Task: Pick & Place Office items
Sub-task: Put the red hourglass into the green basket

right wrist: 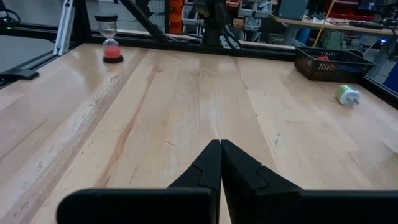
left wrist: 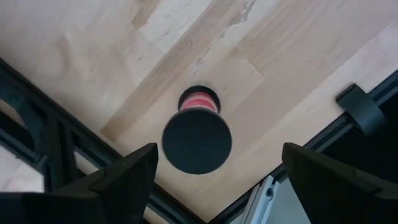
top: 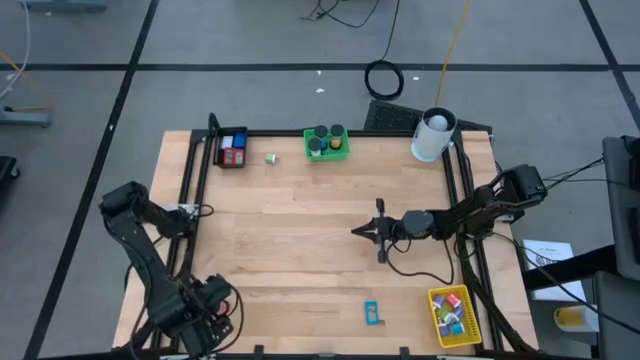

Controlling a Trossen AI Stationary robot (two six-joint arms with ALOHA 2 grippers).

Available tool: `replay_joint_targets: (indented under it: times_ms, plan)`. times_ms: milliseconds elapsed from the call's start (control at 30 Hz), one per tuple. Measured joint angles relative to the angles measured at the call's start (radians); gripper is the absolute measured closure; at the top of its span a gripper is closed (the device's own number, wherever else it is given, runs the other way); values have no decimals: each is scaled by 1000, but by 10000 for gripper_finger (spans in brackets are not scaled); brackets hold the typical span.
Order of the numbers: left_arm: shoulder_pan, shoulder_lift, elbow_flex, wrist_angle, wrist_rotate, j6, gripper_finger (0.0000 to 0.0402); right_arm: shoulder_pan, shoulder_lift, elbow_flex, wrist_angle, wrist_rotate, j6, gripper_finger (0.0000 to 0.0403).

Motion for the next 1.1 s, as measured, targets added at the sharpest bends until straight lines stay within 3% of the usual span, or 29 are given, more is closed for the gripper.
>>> replay_joint_targets:
  times_ms: [367,633,767,967,1100]
  plan:
    - [-11,0,-162,122,22,-11,50,0,0,0,-3,0,0,402]
    - [-22,0,-181,160,32,-18,53,0,0,0,-3,0,0,402]
    - [-21,0,-181,170,58,-17,85,0,0,0,-3,0,0,402]
    - [-3,0,-181,176,63,-7,182,0,0,0,-3,0,1,402]
    - [16,-1,-181,177,59,-11,189,0,0,0,-3,0,1,402]
